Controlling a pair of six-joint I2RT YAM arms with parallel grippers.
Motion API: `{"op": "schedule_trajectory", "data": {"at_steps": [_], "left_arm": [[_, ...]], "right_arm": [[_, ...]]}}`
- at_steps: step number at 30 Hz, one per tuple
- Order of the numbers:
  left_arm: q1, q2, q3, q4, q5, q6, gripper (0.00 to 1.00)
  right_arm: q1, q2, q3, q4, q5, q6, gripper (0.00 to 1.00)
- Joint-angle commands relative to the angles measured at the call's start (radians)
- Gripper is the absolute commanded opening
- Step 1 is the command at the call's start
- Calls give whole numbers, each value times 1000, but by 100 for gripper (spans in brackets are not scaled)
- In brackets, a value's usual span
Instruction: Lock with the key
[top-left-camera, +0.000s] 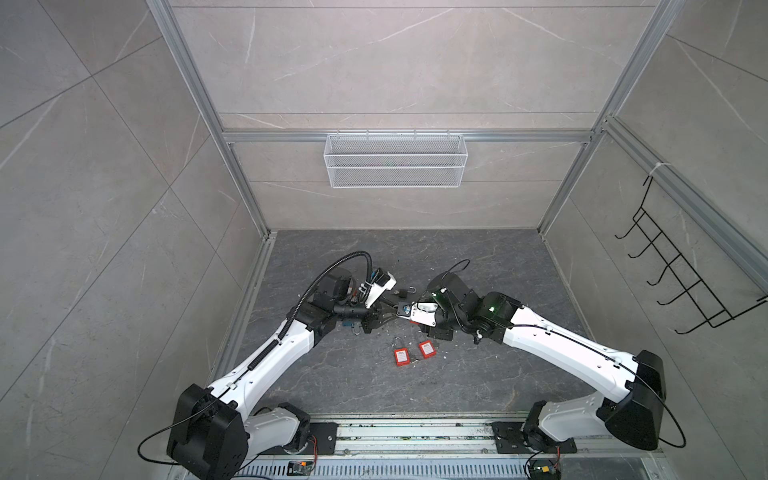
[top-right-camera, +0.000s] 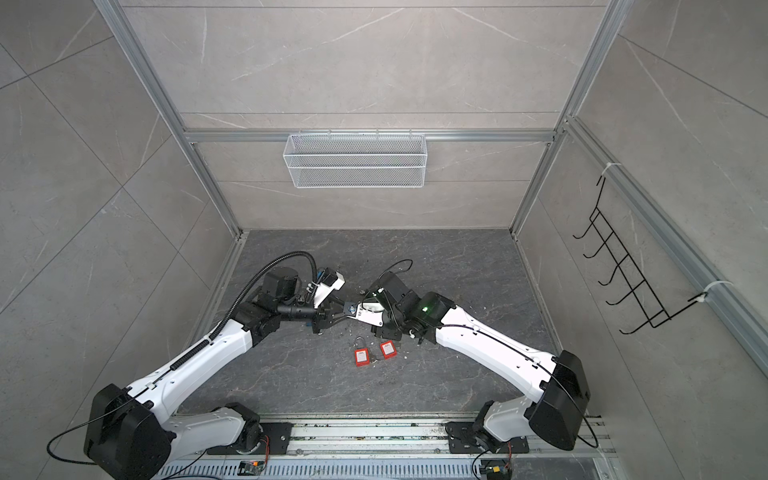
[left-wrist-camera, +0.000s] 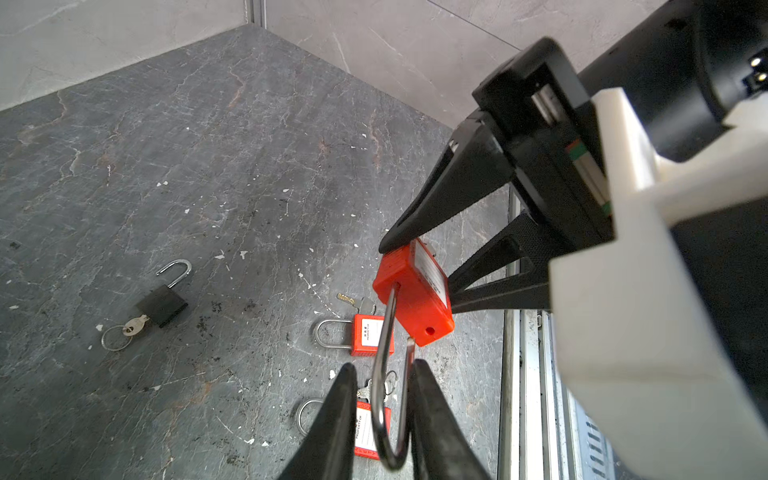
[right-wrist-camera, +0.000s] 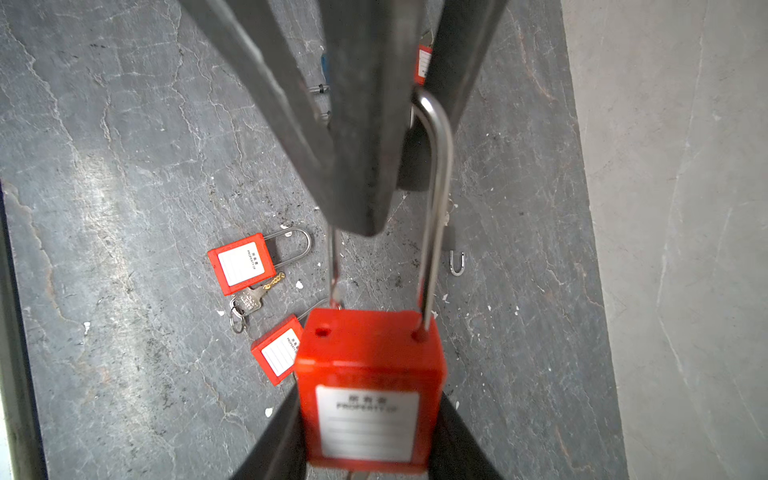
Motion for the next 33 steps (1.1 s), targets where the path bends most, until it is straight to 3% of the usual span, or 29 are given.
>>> {"op": "schedule_trajectory", "data": {"at_steps": [1,8,13,15,17,21,29,33], "left_arm": [[-5,5,33,47,46,-16,22],[-17,16,28,59,80,-21,0],[-23,8,6,99,102,-29,0],[-24,-2,-9,128,110,-29,0],[-24,-14,-28,162,132,-23,0],[-30,-37,-60,205,159,-12,0],[-50,-91,-93,224,177,98,0],[-62,-104,-94,225,197,120,0]], "right_arm": [[13,-9,9,-10,8,-19,25],[17,-4,13,6,54,-26,30],[17,-8,-4,36,130,-20,46],[17,-29,-12,40,126,-7,56],[16,-55,-5,-7,54,-9,99],[16,-114,6,-73,-68,25,99],[-56,-147,69,-271,-261,47,82],[-80,-128,76,-309,-279,35,79]]}}
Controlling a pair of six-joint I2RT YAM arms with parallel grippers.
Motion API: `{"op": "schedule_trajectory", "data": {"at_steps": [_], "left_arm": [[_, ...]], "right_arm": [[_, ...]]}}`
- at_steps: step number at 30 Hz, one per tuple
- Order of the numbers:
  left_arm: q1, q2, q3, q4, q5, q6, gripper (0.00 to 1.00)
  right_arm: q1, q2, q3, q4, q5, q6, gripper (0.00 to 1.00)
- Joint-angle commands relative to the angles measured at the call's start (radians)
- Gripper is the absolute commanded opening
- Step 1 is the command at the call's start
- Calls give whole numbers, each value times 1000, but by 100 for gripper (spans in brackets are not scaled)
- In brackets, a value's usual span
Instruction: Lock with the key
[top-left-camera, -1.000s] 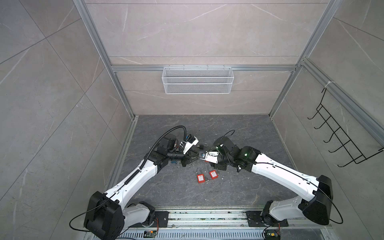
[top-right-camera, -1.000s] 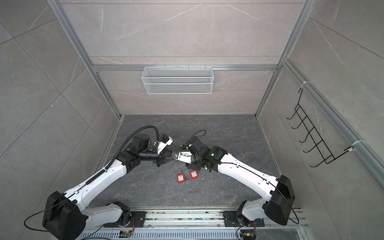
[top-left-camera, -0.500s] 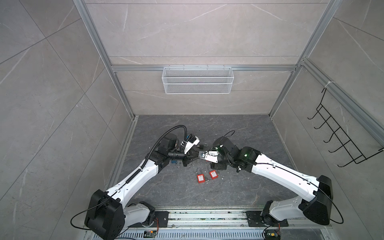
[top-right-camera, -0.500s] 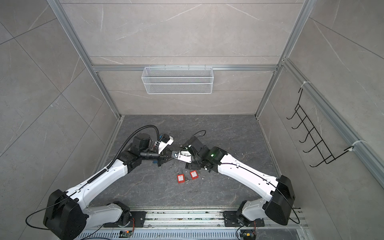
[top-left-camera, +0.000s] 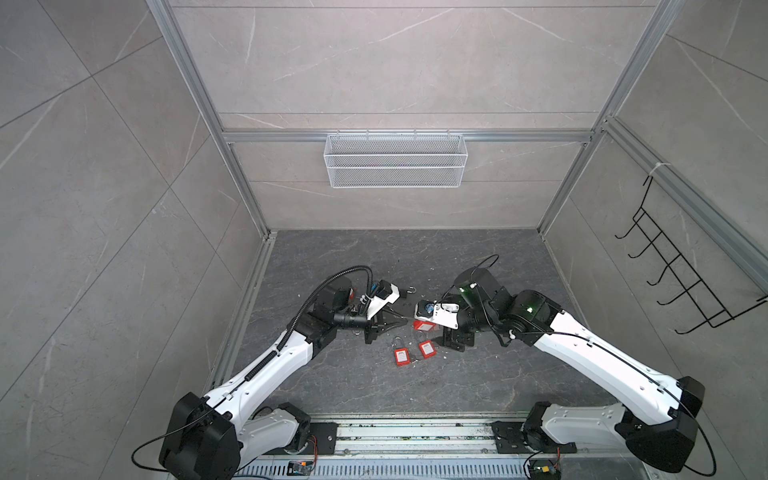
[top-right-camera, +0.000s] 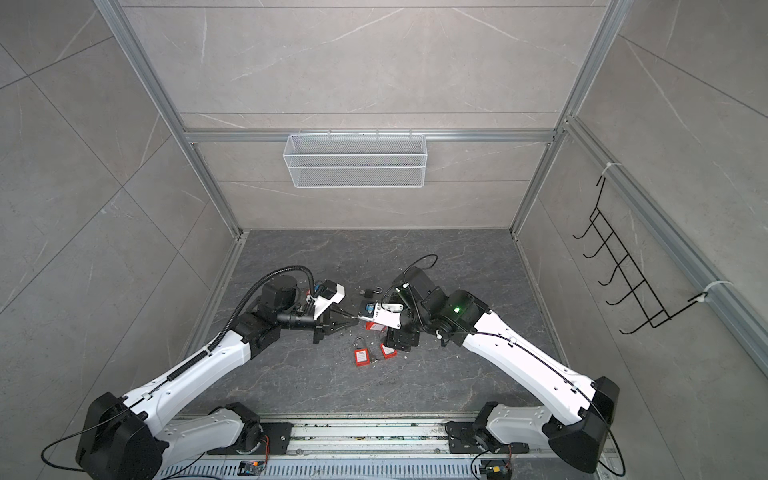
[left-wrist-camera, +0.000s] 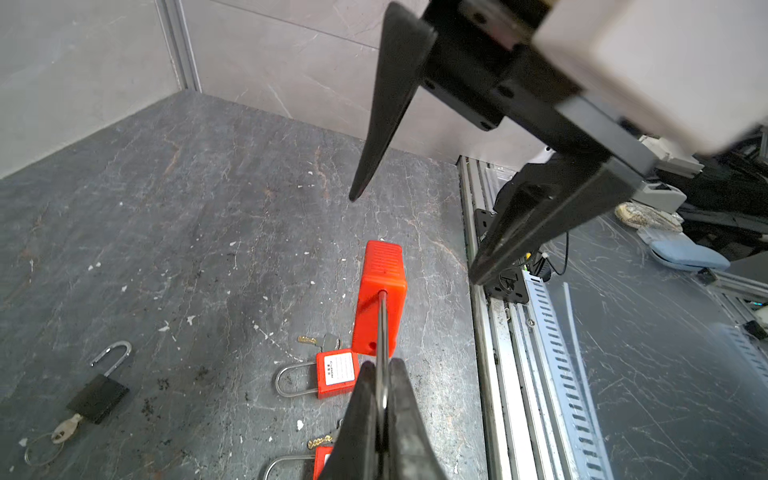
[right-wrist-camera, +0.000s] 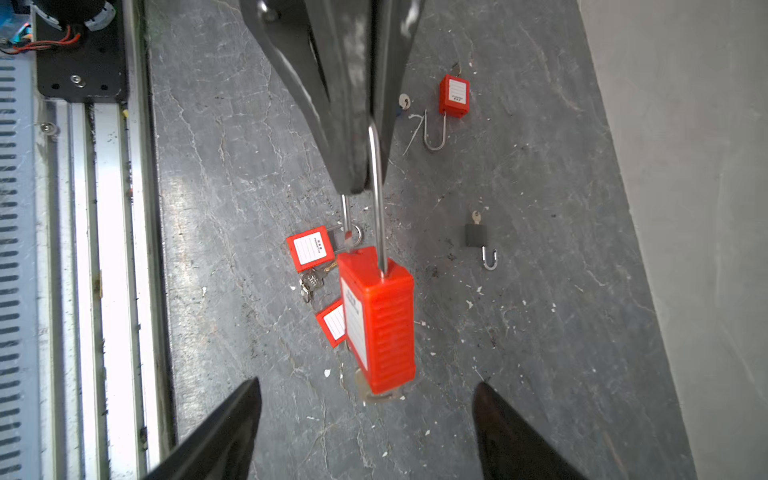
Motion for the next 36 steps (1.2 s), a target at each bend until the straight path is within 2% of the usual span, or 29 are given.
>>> {"op": "schedule_trajectory", "data": {"at_steps": [1,6,11,16,20,28,29,30,33,36], "left_arm": [[-10,-31,6,65,75,57,0],[-30,-35,6,60,78,67,0],[-37,-35,11,59,79,71,0],[-40,-35,20,49,82,71,0],[-40,-36,20,36,72,84,0],[-40,-31,42,-12,49,118,0],[-40,-33,47,-30,34,132,2],[-41,-37,51,-50,14,150,13],[-41,-50,71,-113,-29,211,30],[-42,-51,100,-186,-47,271,33]], "right_arm": [[-11,24,31,-96,-67,9,77],[-21,53,38,-79,-99,5,73],[-21,95,59,-86,-141,2,53],[-21,108,61,-92,-149,-4,41],[-22,107,62,-104,-150,-10,26],[-23,129,93,-159,-158,-13,17],[-24,136,105,-175,-162,-15,16],[-25,145,119,-197,-164,-15,16],[-27,167,157,-250,-172,-16,15],[-26,186,185,-288,-181,-13,15]]}}
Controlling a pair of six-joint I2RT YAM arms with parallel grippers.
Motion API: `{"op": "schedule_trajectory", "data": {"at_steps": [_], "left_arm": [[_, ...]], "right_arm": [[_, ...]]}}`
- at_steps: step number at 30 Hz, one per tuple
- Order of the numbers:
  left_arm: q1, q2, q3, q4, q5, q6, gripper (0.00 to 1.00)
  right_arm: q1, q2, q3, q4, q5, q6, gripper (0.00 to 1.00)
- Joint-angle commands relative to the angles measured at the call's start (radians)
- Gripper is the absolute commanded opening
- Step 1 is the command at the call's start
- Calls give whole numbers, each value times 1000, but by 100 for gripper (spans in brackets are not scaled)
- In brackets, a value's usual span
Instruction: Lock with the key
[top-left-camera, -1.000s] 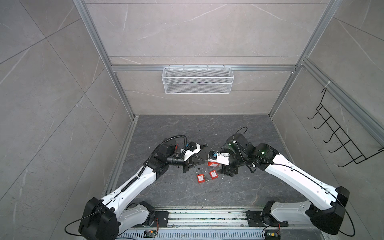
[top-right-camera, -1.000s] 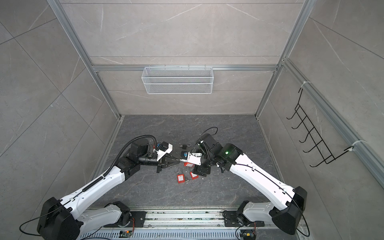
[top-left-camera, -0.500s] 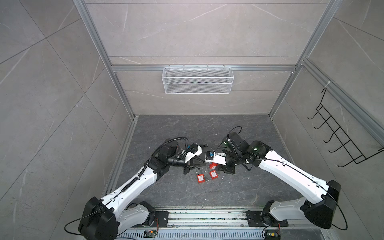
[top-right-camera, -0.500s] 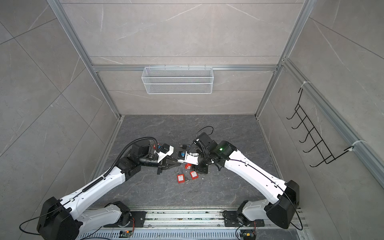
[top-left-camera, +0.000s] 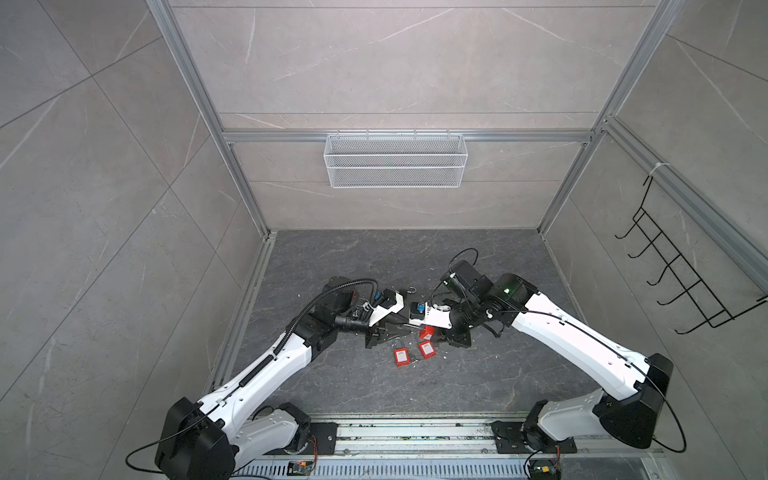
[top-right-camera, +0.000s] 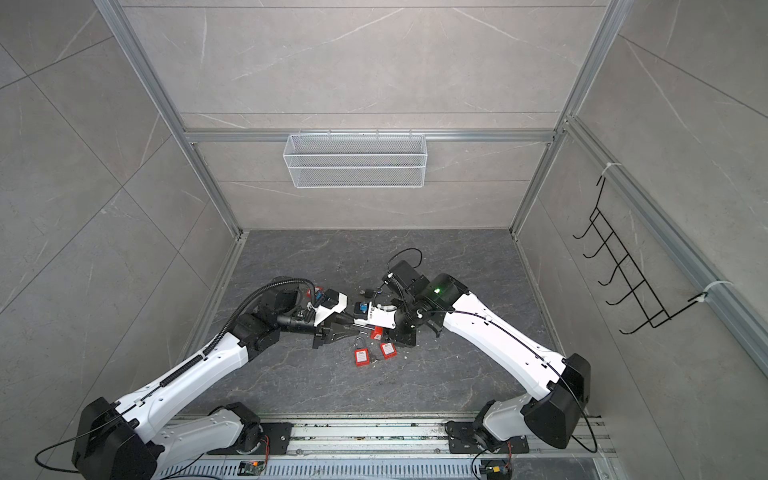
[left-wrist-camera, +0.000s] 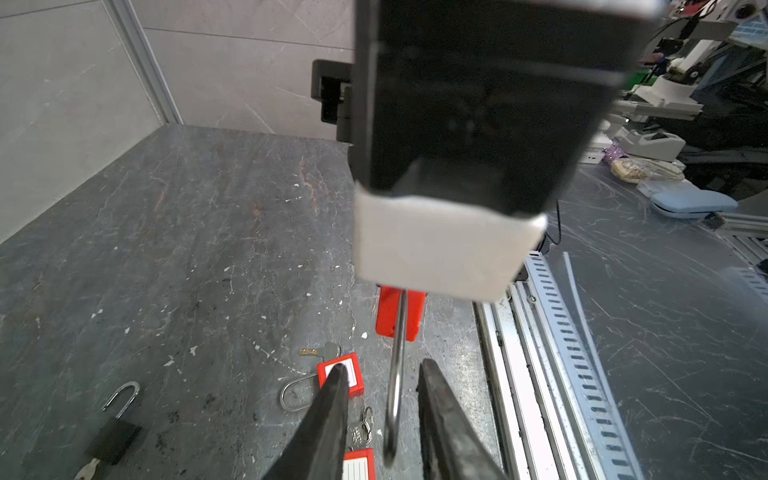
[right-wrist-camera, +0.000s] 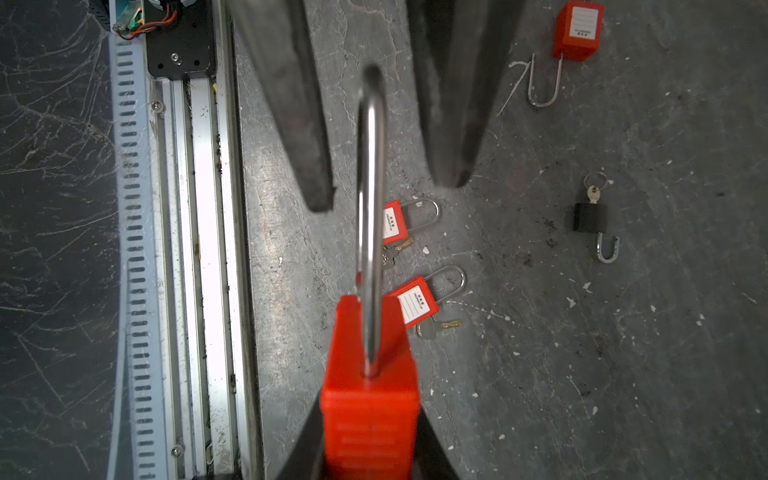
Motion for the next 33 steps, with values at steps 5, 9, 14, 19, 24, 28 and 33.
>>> {"op": "schedule_trajectory", "data": {"at_steps": [5,9,14,19,24,28,33], "left_arm": [[-4,-10,109,-164,-16,166,30],[-4,8,137,-210,9,187,23],[-7,22,147,-254,12,202,24],[-11,38,151,-256,11,195,25],[-18,50,159,-241,14,191,18],[-25,59,168,-241,28,192,1],[-32,73,167,-234,69,161,0]], "right_arm": [[-4,38,74,-119,-37,4,15],[-3,51,85,-134,-36,7,15],[-2,55,98,-138,-40,7,15],[-3,59,104,-144,-46,5,15],[-3,62,110,-152,-47,4,14],[-4,67,116,-156,-40,1,14],[-2,60,128,-136,-19,-16,14]]}}
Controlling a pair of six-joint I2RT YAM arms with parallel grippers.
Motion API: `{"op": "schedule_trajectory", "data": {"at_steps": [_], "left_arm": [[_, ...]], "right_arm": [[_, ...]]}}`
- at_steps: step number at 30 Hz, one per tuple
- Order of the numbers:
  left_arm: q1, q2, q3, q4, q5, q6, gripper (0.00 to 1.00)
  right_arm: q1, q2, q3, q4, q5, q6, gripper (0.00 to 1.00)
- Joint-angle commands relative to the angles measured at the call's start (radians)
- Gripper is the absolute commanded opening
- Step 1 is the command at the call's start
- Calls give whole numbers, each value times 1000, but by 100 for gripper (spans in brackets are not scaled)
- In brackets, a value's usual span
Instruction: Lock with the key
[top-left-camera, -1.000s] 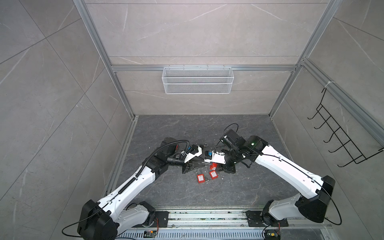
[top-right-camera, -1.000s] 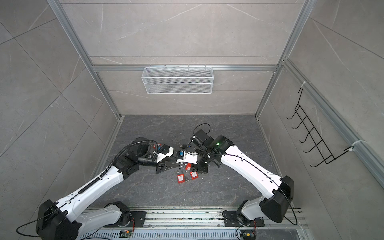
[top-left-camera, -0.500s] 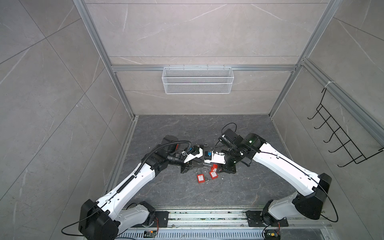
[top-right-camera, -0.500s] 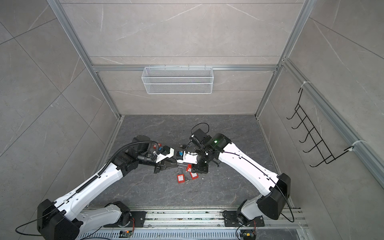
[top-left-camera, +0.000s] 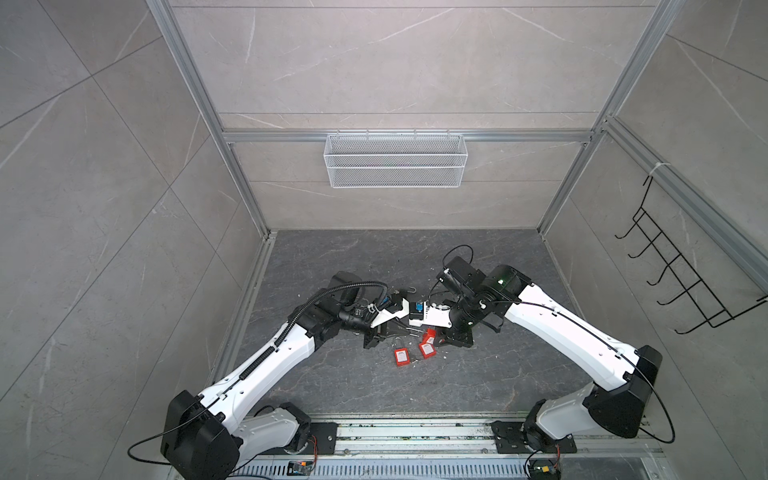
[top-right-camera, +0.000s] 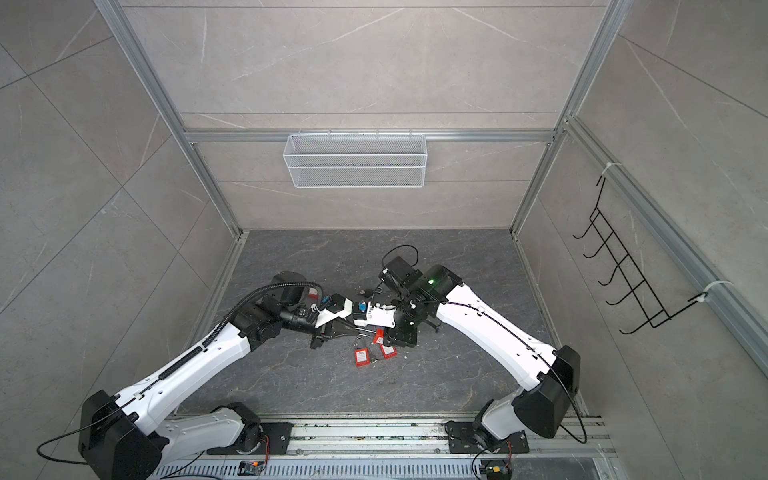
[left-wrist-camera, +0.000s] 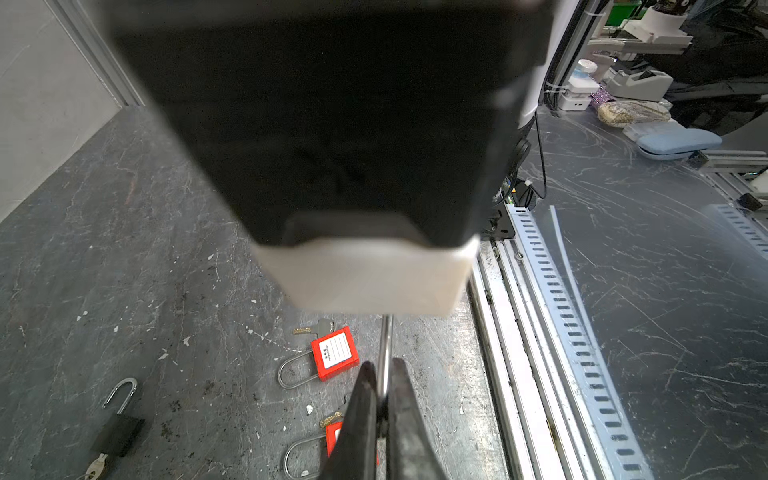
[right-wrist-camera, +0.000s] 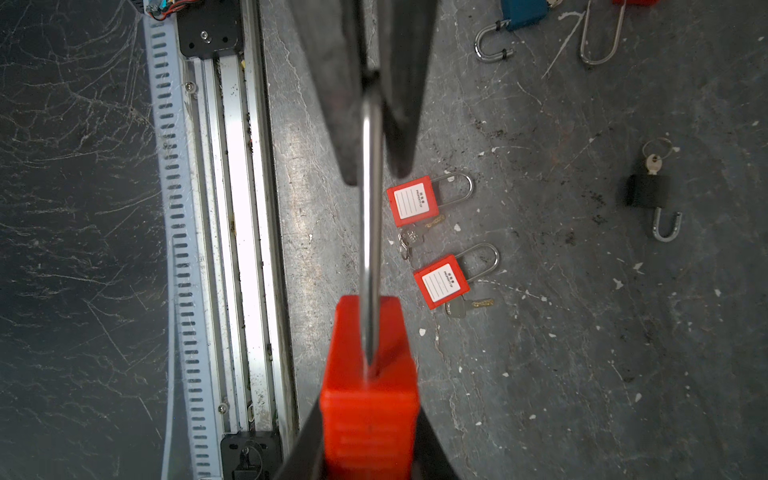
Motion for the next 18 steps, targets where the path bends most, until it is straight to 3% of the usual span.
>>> {"op": "schedule_trajectory", "data": {"at_steps": [1,8,13,18], "left_arm": [[-10,17,43,24,78,-33,0],[-21,22,-11,151,113,-150,0],[-30,21,-45,198,88,-167,0],[-63,-21,-79,218,14,-107,0]], "right_arm": [[2,-7,35,25,20,-18,14],[2,-49,-2,135,57,-35,15],[2,-72,-23,167,-38,-32,15],[2,-36,21,80,-117,-18,17]]}}
